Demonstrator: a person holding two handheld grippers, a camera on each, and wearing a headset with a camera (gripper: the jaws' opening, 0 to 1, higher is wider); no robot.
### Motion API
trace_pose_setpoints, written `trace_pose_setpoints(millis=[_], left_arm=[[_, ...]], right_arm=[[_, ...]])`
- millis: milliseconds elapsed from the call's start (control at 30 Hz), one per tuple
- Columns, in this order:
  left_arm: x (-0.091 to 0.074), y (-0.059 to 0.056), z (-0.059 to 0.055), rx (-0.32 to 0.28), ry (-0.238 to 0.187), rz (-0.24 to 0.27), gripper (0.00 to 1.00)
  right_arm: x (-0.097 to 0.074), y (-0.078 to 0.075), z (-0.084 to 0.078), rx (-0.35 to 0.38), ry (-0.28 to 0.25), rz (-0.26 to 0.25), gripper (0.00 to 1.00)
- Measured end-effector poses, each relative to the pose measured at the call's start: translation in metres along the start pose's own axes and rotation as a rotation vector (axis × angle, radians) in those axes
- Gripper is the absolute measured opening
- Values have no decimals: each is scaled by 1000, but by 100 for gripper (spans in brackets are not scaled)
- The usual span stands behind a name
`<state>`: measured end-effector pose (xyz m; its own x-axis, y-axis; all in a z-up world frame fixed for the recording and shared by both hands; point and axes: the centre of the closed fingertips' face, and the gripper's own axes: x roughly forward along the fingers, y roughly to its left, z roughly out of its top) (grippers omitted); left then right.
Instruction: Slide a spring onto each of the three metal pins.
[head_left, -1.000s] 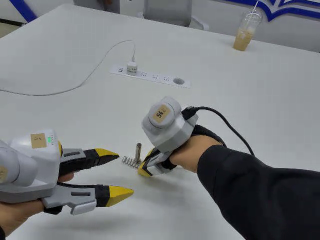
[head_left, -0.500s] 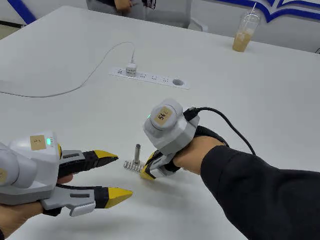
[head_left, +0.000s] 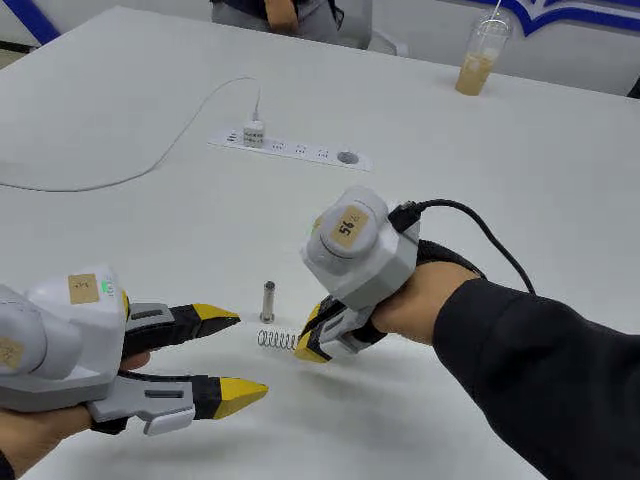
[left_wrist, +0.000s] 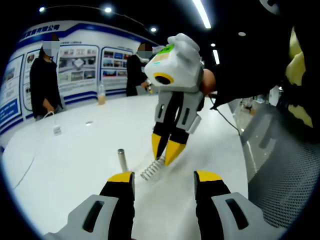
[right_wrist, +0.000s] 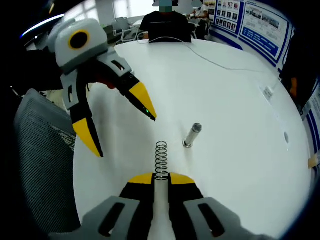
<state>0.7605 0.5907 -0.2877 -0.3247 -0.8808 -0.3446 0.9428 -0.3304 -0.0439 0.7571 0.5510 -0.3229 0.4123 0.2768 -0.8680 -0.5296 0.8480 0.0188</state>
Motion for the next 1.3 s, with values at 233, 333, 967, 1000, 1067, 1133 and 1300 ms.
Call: trace_pose_setpoints(millis=[233, 333, 967, 1000, 1067, 1133, 1300], left_arm=[[2, -4, 1, 8, -2, -18, 47], [3, -7, 2, 15, -1, -28, 47], [12, -32, 12, 79, -15, -124, 33], [12, -33, 13, 81, -18, -130, 32], [12, -34, 14, 85, -20, -134, 30], [13, -36, 15, 89, -21, -142, 29], [14, -41, 18, 101, -27, -157, 24]], right_arm=[[-21, 12, 2, -38, -26, 24, 11], [-29, 17, 3, -58, -37, 38, 11], [-54, 47, -4, -187, -80, 139, 11], [-54, 47, -4, -189, -81, 142, 11], [-54, 49, -3, -196, -84, 148, 11], [-54, 51, -3, -202, -84, 152, 11], [-54, 52, -3, -212, -80, 156, 11]])
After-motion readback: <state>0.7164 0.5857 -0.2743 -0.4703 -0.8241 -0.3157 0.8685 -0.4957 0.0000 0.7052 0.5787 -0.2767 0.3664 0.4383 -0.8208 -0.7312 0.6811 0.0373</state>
